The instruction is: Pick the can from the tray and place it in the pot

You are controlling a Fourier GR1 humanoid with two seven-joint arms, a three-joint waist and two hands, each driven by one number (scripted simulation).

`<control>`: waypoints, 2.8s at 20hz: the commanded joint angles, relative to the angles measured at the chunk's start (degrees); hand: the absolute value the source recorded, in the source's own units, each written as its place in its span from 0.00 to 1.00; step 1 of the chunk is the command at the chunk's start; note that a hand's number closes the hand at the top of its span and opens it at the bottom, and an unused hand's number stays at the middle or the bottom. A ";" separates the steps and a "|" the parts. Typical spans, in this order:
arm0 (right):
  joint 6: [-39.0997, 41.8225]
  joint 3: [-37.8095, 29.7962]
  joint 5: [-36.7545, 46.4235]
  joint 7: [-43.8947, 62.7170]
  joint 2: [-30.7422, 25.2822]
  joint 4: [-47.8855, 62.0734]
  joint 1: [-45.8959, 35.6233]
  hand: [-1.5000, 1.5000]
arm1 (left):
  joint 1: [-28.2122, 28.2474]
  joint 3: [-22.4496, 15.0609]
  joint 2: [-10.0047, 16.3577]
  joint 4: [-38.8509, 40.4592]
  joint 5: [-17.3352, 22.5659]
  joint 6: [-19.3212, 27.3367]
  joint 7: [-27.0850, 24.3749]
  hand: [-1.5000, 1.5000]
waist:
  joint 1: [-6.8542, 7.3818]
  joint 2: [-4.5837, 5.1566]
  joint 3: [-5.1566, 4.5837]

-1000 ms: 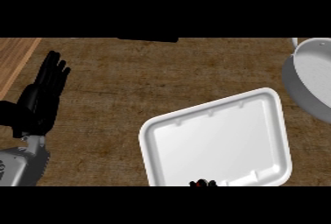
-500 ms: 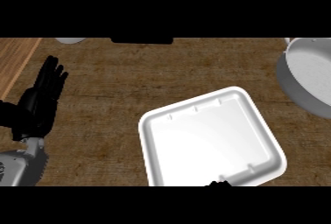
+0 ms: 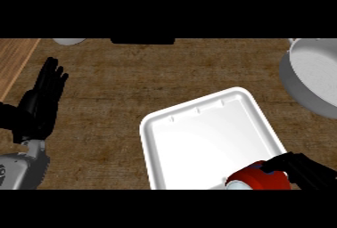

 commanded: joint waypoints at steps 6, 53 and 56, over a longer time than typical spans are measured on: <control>6.74 -23.85 -33.15 -3.97 -5.63 9.95 -10.58 1.00 | -0.92 0.44 -0.13 0.85 0.83 -1.00 0.36 0.50 | 0.21 0.03 0.02; 41.89 -53.52 -45.28 -55.46 -30.70 121.79 -59.43 0.00 | -3.00 0.50 -1.76 1.37 -2.46 -0.97 0.52 0.50 | 1.91 0.67 0.22; 43.38 -54.07 -45.51 -56.92 -32.12 122.97 -56.80 0.00 | -0.66 1.78 -0.76 0.89 -0.67 -3.26 -0.76 0.50 | 2.51 0.79 0.29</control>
